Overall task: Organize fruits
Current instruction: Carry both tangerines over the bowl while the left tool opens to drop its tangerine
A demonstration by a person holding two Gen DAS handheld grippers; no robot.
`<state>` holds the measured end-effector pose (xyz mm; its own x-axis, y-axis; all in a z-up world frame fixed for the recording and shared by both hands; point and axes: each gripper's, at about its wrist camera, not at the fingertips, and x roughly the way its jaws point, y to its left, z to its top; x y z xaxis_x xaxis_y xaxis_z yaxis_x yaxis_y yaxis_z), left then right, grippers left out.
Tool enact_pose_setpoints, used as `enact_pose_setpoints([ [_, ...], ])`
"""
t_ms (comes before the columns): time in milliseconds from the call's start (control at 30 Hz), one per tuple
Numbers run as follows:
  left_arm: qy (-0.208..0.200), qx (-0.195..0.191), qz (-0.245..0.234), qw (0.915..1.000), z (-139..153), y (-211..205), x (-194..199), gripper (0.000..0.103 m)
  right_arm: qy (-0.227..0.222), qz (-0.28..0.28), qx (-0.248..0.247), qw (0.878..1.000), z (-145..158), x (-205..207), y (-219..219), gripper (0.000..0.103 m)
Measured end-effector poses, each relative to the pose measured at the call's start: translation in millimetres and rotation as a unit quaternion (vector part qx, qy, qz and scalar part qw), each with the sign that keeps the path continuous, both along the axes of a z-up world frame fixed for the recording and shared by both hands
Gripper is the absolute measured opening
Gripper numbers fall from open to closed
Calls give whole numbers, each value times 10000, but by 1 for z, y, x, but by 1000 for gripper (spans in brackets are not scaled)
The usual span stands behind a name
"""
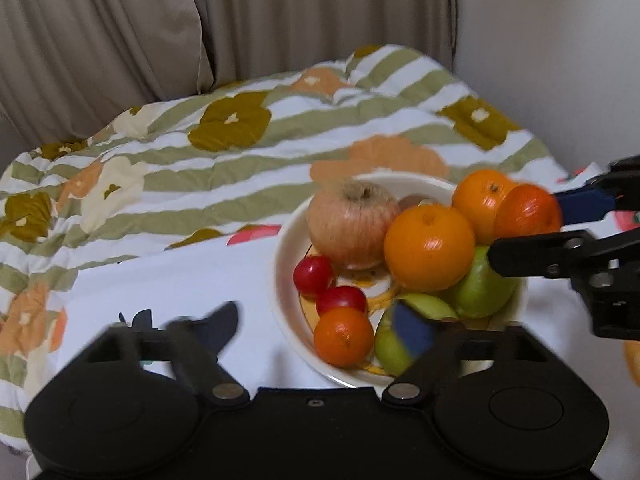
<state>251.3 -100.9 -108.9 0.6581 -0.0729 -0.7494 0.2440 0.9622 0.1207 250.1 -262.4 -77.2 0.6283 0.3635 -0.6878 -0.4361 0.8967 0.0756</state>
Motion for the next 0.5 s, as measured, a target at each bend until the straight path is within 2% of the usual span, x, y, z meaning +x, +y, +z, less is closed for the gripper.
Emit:
enact_pose_setpoints([
  [200,-35,-97,161,9998,10,17,-11,92,-92,64,10,9999,6,2,12,54],
  [500,-41,-213,493,9986,17,46,-29,92,-209,336,4,9992,8,12,54,54],
])
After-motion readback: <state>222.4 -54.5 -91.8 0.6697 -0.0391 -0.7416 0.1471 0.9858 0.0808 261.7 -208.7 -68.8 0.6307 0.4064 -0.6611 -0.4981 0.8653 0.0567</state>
